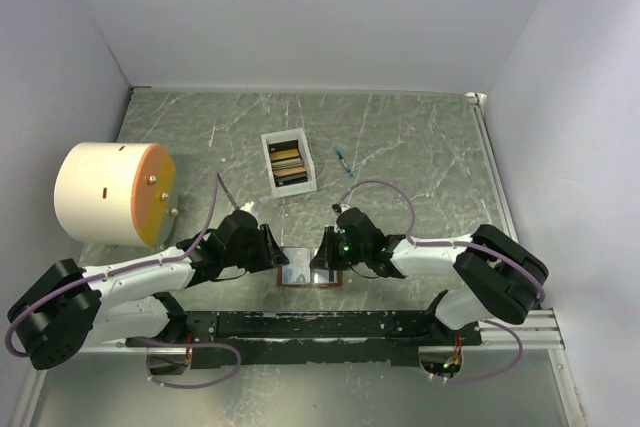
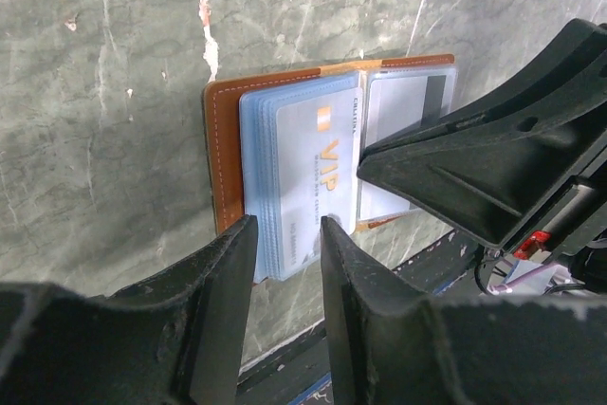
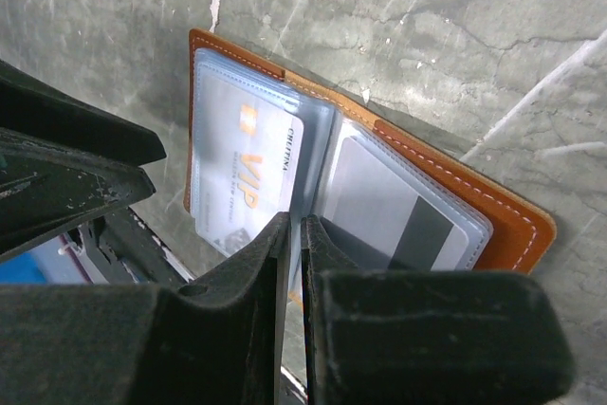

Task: Put the credit cards into the card holder
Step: Insert the credit card into the card holder.

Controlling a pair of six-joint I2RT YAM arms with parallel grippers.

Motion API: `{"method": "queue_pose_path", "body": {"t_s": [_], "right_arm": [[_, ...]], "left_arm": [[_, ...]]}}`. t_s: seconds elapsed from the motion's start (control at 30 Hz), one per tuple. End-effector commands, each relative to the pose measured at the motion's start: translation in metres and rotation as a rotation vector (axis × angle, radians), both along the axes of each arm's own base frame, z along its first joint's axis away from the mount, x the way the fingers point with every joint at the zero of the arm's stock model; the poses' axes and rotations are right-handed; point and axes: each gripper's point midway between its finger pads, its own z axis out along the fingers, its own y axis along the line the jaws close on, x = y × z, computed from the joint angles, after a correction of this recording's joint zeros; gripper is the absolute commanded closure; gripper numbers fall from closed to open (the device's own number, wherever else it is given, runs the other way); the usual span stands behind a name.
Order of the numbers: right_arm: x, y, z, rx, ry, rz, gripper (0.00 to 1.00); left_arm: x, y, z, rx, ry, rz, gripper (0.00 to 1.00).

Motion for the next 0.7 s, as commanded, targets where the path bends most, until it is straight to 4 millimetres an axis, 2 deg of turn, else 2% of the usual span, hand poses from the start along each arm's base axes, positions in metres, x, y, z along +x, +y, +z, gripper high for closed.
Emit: {"method": "queue_pose_path", "body": {"t_s": [0.0,0.43,0.67], "right_arm": [[0.003,0.008,0.005,0.015,-0.010,0.011,0.90],[-0.004,-0.011,-0.023,-0.095,0.029,-0.016,0.96],[-0.005,-0.012,-0.026,-0.096,0.033,-0.018,0.96]], "left_arm": [[0.003,-0.007,0.007,-0.060,-0.010,-0.007,0.55],[0.005,-0.009,0.007,-0.075,-0.011,-0.012,0.48],[0.006,-0.016,0.009,-0.107,-0.014,-0.026,0.46]]}}
